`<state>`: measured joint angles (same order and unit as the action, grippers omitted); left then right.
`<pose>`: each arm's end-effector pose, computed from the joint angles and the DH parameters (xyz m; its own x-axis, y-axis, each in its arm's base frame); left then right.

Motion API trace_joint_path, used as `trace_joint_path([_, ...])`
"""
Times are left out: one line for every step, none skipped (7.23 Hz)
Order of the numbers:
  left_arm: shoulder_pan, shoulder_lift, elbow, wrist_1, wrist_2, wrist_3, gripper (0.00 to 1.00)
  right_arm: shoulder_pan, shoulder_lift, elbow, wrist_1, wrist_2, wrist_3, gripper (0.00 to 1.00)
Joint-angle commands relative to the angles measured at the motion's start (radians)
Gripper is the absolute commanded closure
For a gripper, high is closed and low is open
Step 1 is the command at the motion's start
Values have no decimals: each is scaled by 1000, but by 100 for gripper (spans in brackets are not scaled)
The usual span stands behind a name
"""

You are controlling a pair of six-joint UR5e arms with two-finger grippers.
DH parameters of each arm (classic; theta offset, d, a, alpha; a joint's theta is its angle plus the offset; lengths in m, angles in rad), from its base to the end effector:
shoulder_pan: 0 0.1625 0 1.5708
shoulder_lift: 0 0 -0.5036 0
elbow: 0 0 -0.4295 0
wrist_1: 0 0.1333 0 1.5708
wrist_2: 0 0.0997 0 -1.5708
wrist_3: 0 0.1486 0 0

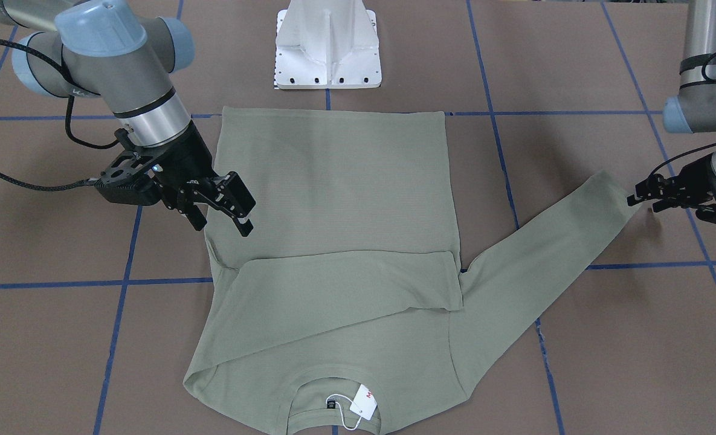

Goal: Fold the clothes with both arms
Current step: 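Release the folded sleeve and raise the right gripper away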

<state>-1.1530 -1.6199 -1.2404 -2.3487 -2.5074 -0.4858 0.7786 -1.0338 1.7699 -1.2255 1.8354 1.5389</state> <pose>0.2176 -0.5237 0.8146 0.5078 0.1476 -0.8488 -0.1353 0.9866 0.0906 -0.4672 -0.5935 0.2863 0.3509 0.3029 0.8861 -0.5026 0.8593 -0.0947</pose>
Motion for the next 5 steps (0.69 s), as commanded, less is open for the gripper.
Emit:
trace_joint_path([15,3,-2,-4,-1,-1,30,2,-6,2,0,1,-2,1])
trace_joint_path([18,5,-7,-4,-1,-2,38,2,-6,2,0,1,-2,1])
trace_joint_path([18,3,-10,-4,-1,-2,52,2,-6,2,0,1,-2,1])
trace_joint_path([19,3,-13,-4,-1,-2,66,2,-8,2,0,2,-2,1])
trace_joint_path([19,5,-22,-4,-11,-4,99,2,-8,2,0,2,0,1])
